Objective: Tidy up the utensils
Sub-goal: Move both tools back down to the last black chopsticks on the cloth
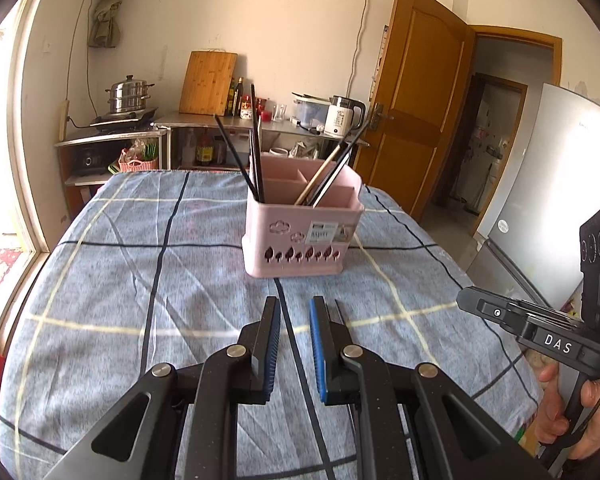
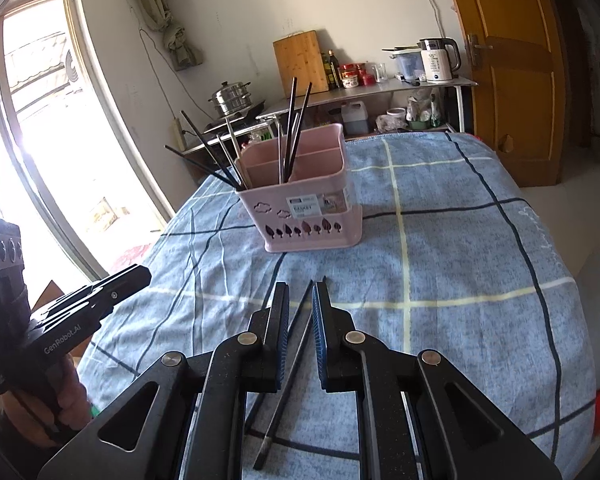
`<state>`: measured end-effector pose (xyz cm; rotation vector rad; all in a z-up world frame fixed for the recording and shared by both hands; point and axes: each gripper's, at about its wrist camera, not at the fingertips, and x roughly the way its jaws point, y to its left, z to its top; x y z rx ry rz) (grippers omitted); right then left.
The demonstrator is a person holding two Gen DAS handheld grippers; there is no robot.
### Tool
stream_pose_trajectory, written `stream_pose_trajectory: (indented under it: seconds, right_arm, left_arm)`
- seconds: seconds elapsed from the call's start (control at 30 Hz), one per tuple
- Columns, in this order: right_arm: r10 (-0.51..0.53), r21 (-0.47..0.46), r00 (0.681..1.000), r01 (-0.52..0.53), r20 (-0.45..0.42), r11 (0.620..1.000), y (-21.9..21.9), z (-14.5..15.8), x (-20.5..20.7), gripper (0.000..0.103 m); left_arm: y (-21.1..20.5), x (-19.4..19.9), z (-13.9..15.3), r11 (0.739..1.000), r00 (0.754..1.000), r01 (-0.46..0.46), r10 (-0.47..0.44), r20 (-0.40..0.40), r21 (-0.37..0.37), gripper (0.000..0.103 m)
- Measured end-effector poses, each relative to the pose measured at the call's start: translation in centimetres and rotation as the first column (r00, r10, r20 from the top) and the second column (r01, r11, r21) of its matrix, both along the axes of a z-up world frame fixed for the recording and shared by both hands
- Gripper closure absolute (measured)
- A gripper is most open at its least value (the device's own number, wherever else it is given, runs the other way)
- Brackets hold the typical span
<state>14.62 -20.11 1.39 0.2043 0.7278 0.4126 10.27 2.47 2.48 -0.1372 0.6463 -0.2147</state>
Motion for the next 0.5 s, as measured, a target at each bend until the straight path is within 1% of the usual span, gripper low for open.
stream_pose_trajectory:
  seconds: [0.2,0.5]
  right_arm:
    - [0.002,-0.015,0.999,-0.003,-0.047,1.000,0.3,-2.2,-1.1,0.091]
    - [0.008,-0.023,0.997,-0.010,-0.078,1.000,0.9,-3.4,-0.8,0.091]
  left_arm:
    - [-0.3,-1.0,-1.9,1.000,0.999,0.014,-0.014,-0.034,0.001,0.089]
    - [-0.4,-1.0,-3.0,1.000,0.998,0.020,-0.020,-0.056,-0.006,0.089]
